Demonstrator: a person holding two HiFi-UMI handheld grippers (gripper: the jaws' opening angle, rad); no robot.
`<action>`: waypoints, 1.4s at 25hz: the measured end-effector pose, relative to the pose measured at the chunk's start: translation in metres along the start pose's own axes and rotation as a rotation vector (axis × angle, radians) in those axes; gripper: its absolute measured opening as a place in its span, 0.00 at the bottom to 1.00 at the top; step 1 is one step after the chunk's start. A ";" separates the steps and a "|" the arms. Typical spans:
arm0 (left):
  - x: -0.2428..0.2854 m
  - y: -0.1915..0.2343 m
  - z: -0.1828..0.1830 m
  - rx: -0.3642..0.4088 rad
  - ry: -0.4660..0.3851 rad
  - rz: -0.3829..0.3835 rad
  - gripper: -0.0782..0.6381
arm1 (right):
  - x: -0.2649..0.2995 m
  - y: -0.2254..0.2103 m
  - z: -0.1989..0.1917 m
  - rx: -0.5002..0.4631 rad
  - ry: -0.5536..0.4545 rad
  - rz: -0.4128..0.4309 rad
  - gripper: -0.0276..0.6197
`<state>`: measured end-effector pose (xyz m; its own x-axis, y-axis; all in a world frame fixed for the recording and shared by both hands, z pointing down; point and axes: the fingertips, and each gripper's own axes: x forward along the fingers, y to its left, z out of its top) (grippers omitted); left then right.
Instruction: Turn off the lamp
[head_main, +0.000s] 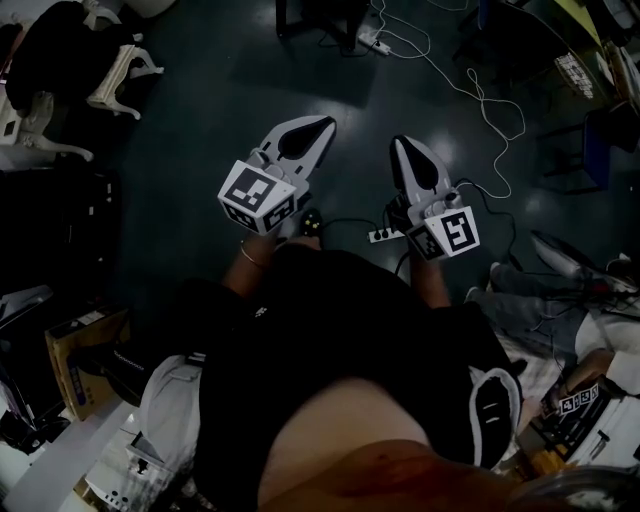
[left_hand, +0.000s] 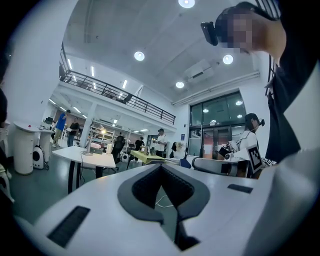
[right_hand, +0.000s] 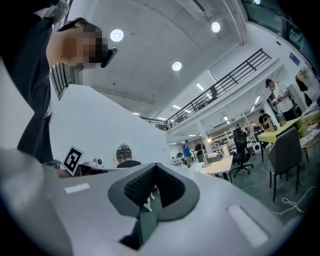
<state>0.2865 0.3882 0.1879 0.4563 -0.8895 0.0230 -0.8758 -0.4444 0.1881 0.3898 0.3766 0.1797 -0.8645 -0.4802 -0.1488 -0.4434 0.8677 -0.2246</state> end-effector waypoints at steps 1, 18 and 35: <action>0.000 0.004 0.001 0.000 0.000 0.000 0.12 | 0.005 0.000 -0.001 -0.002 0.000 0.004 0.04; 0.006 0.091 0.017 -0.003 -0.025 -0.002 0.12 | 0.094 -0.001 -0.011 -0.010 0.004 0.032 0.04; -0.001 0.111 0.016 -0.028 -0.039 -0.008 0.12 | 0.119 0.003 -0.018 -0.004 0.027 0.023 0.04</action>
<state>0.1862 0.3380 0.1930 0.4567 -0.8895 -0.0167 -0.8671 -0.4493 0.2153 0.2815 0.3245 0.1785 -0.8803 -0.4569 -0.1276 -0.4247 0.8789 -0.2172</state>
